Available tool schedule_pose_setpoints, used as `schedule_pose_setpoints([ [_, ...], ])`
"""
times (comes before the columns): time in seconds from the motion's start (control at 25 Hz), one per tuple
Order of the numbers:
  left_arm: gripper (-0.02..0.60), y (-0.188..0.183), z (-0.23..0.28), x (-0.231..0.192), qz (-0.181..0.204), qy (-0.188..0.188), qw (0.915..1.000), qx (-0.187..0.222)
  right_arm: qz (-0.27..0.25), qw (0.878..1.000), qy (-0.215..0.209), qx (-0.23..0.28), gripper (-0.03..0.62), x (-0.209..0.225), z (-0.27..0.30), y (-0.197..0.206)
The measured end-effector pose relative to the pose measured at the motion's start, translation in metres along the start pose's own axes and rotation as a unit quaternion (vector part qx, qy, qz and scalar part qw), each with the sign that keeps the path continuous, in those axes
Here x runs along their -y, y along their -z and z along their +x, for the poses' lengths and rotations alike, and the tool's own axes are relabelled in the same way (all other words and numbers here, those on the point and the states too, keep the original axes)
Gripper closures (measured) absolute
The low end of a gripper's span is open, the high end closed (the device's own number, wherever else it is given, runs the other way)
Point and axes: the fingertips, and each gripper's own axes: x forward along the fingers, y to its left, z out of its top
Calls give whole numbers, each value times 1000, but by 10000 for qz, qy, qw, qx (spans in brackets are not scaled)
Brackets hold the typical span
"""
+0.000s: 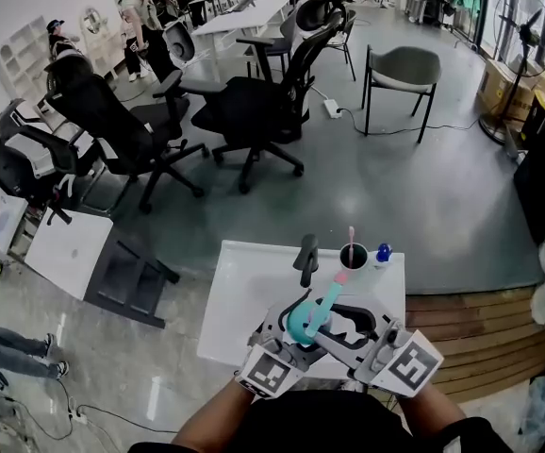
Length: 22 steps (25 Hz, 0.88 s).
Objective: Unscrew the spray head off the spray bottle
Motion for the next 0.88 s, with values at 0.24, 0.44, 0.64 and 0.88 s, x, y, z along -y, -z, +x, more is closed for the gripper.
schedule_pose_setpoints([
  [0.24, 133, -21, -9, 29, -13, 1047, 9930, 545, -159, 9941, -1065, -105, 444, -25, -11, -1],
  [0.44, 133, -32, -19, 58, -116, 2039, 9768, 648, -275, 9771, -2087, -324, 442, -44, -25, -1],
  [0.64, 133, -36, -25, 74, -138, 2418, 9682, 625, -121, 9632, -2670, -285, 442, -56, -32, -5],
  [0.88, 133, -34, -18, 44, -681, 1590, 9810, 875, -12, 9837, -1795, -24, 385, -32, -19, -2],
])
